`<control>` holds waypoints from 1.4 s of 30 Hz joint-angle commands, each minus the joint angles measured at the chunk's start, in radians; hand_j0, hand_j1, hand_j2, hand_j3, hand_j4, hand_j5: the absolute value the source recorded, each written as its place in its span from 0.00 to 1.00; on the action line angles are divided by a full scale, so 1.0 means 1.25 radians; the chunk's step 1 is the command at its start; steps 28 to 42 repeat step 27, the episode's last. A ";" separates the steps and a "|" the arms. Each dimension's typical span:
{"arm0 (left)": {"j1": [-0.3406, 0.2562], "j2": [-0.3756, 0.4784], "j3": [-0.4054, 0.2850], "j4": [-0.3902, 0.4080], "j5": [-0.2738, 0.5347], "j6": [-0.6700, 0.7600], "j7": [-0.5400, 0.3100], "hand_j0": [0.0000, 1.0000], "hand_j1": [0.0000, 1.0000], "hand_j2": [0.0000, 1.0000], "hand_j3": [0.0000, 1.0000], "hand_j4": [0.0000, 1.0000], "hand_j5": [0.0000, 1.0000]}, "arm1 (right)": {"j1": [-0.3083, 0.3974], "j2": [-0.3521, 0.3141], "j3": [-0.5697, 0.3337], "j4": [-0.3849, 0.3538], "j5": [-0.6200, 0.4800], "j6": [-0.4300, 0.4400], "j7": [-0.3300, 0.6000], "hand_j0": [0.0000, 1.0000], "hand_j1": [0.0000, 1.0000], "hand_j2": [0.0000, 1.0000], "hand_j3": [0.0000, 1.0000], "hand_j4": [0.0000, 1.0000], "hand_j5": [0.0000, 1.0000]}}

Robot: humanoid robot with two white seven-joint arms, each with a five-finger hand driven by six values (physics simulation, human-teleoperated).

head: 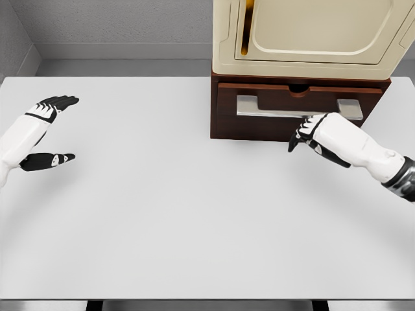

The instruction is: Put the switch into the drawer with left arm, and close the drawer with right arm

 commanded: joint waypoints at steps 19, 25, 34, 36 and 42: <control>0.012 0.003 -0.001 -0.001 0.004 0.001 0.000 1.00 1.00 1.00 1.00 1.00 1.00 | -0.017 -0.029 0.020 0.029 -0.013 0.000 -0.009 0.36 0.36 0.36 0.36 0.36 0.36; 0.012 0.003 -0.002 -0.003 0.004 0.001 0.000 1.00 1.00 1.00 1.00 1.00 1.00 | 0.002 -0.145 0.011 0.028 -0.033 0.000 -0.014 0.36 0.36 0.36 0.36 0.36 0.36; 0.012 0.003 -0.002 -0.006 0.004 0.001 0.000 1.00 1.00 1.00 1.00 1.00 1.00 | 0.016 -0.173 0.010 0.029 -0.038 0.000 -0.014 0.36 0.36 0.36 0.36 0.36 0.36; 0.012 0.003 -0.002 -0.006 0.004 0.001 0.000 1.00 1.00 1.00 1.00 1.00 1.00 | 0.016 -0.173 0.010 0.029 -0.038 0.000 -0.014 0.36 0.36 0.36 0.36 0.36 0.36; 0.012 0.003 -0.002 -0.006 0.004 0.001 0.000 1.00 1.00 1.00 1.00 1.00 1.00 | 0.016 -0.173 0.010 0.029 -0.038 0.000 -0.014 0.36 0.36 0.36 0.36 0.36 0.36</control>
